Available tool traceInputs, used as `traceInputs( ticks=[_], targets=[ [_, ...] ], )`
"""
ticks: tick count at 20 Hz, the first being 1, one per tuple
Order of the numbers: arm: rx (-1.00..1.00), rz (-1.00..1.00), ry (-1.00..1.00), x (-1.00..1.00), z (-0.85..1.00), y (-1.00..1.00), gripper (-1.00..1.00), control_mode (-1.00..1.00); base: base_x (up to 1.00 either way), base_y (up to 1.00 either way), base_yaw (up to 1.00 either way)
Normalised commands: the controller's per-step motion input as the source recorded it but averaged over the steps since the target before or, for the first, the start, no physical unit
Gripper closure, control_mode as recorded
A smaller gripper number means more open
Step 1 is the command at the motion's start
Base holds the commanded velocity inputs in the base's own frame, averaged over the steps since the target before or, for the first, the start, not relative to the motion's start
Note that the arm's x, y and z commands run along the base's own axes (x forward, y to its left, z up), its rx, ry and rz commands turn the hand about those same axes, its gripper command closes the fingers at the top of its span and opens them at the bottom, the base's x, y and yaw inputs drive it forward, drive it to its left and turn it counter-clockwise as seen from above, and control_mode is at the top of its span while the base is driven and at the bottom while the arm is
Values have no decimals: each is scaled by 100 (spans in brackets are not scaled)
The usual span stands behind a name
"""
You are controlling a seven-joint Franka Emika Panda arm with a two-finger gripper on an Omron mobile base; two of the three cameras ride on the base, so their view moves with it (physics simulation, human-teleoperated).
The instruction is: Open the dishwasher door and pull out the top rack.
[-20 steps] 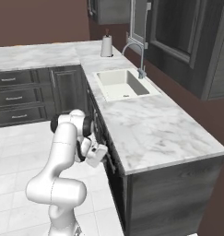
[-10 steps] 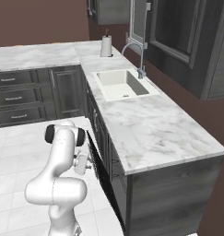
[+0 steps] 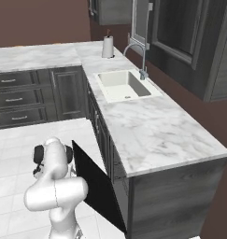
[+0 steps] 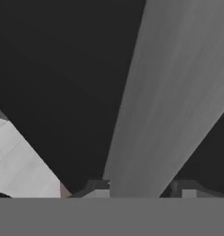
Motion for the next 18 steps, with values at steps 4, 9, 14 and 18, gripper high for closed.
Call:
traceInputs(
  ticks=[4, 9, 14, 18],
  targets=[
    [11, 0, 8, -46, -88, 44, 100, -100, 0, 0, 0],
    [10, 0, 6, -39, -71, 42, 100, -100, 0, 0, 0],
    [6, 0, 2, -37, -55, 41, 100, -100, 0, 0, 0],
    [0, 0, -16, -66, 38, 29, 100, -100, 0, 0, 0]
  ],
)
